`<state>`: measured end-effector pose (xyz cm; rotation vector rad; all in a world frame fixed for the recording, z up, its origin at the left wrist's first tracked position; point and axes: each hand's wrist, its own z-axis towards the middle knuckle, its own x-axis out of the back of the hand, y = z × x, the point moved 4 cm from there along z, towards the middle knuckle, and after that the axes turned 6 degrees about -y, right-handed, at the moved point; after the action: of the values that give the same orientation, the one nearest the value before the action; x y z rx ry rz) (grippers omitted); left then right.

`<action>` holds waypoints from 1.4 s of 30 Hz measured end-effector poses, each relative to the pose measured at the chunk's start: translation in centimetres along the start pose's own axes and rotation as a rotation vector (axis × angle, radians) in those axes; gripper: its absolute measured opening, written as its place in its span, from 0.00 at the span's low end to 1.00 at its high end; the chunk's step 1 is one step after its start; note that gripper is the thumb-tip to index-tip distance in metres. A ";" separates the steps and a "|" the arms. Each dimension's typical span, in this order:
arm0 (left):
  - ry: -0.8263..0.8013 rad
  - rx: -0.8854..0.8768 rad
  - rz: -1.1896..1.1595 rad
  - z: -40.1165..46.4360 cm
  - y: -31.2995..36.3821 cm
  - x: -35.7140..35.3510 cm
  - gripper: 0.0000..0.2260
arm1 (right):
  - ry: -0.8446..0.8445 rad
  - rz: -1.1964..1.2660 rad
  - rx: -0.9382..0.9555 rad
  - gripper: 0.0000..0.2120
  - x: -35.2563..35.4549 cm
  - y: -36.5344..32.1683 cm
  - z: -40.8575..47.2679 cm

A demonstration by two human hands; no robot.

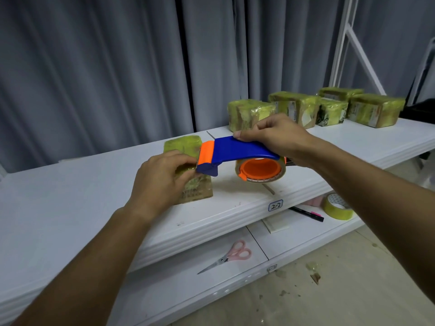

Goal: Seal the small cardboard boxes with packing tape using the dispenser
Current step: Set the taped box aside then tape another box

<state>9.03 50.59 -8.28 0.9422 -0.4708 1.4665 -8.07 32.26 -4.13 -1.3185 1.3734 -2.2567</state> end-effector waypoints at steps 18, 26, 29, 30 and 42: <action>-0.102 -0.030 0.200 0.1 0.9 0.0 0.14 | -0.036 -0.224 -0.002 0.21 2.9 -0.3 -1.0; -0.065 -0.010 0.251 0.6 1.3 -0.4 0.10 | -0.031 -0.389 0.013 0.23 2.1 -2.0 -1.0; -0.031 -0.015 0.231 0.4 1.5 -0.5 0.08 | -0.008 -0.431 -0.015 0.21 1.7 -2.6 -0.7; -0.030 -0.018 0.239 0.4 1.7 -0.6 0.09 | -0.002 -0.453 -0.019 0.20 1.4 -2.9 -0.5; 0.028 0.082 0.139 0.3 0.6 -0.7 0.14 | 0.268 -0.749 0.095 0.16 -1.6 -4.5 1.1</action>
<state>8.50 49.88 -8.47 0.9681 -0.4658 1.6328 -5.06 35.01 -1.34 -1.7592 0.8942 -3.0189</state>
